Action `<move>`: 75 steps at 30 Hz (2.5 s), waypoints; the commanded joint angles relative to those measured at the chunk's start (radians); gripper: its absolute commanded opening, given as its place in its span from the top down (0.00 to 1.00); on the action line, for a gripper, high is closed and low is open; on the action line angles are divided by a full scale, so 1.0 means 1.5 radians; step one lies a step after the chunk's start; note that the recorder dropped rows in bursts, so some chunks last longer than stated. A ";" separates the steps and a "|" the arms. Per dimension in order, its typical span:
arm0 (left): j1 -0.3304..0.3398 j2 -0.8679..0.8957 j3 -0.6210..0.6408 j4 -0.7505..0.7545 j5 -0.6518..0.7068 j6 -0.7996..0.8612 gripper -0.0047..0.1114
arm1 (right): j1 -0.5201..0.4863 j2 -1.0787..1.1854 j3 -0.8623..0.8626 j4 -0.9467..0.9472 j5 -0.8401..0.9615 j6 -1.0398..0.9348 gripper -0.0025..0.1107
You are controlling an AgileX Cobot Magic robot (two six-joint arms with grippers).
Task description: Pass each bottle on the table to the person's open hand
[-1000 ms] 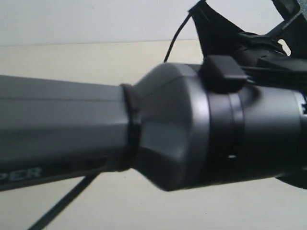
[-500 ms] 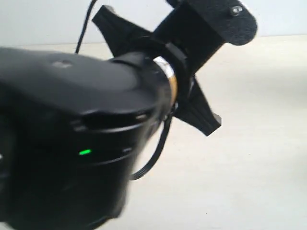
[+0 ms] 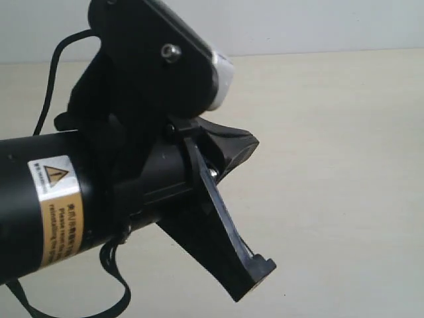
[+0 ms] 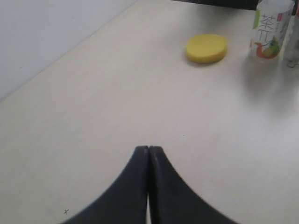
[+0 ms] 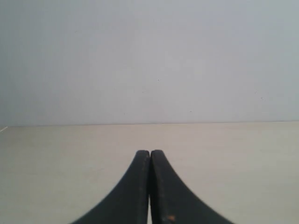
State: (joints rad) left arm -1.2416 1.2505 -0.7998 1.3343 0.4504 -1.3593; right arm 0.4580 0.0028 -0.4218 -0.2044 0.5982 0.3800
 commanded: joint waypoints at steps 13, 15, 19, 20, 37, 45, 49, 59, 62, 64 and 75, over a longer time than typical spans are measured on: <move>0.008 -0.014 0.003 -0.015 0.114 -0.129 0.96 | -0.003 -0.002 -0.004 -0.004 -0.001 -0.001 0.98; 0.015 -0.014 0.003 -0.015 0.175 -0.197 0.96 | -0.003 -0.002 -0.004 -0.004 -0.001 -0.001 0.98; 0.016 -0.019 0.003 -0.017 0.245 -0.275 0.96 | -0.003 -0.002 -0.004 -0.004 -0.001 -0.001 0.98; 0.016 -0.019 0.003 -0.017 0.250 -0.283 0.96 | -0.003 -0.002 -0.004 -0.004 -0.001 -0.001 0.98; 0.379 -0.130 0.091 -0.212 -0.107 -0.296 0.96 | -0.003 -0.002 -0.004 -0.004 -0.001 -0.001 0.98; 0.481 -0.279 0.216 -0.223 -0.158 -0.342 0.96 | -0.003 -0.002 -0.004 -0.004 -0.001 -0.001 0.98; 0.519 -0.372 0.265 -0.223 -0.172 -0.342 0.96 | -0.003 -0.002 -0.004 -0.004 -0.001 -0.001 0.98; 0.662 -0.595 0.398 -0.223 -0.213 -0.341 0.96 | -0.003 -0.002 -0.004 -0.004 -0.001 -0.001 0.98; 0.702 -0.656 0.430 -0.223 -0.216 -0.341 0.96 | -0.003 -0.002 -0.004 -0.004 -0.001 -0.001 0.98; 0.719 -0.685 0.447 -0.223 -0.216 -0.341 0.96 | -0.003 -0.002 -0.004 -0.004 -0.001 -0.001 0.98; 0.770 -0.820 0.519 -0.221 -0.205 -0.338 0.96 | -0.003 -0.002 -0.004 -0.004 -0.001 -0.001 0.98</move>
State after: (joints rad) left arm -0.0939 0.0560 -0.0448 1.0005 0.1372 -1.8650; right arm 0.4580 0.0028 -0.4218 -0.2044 0.5982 0.3800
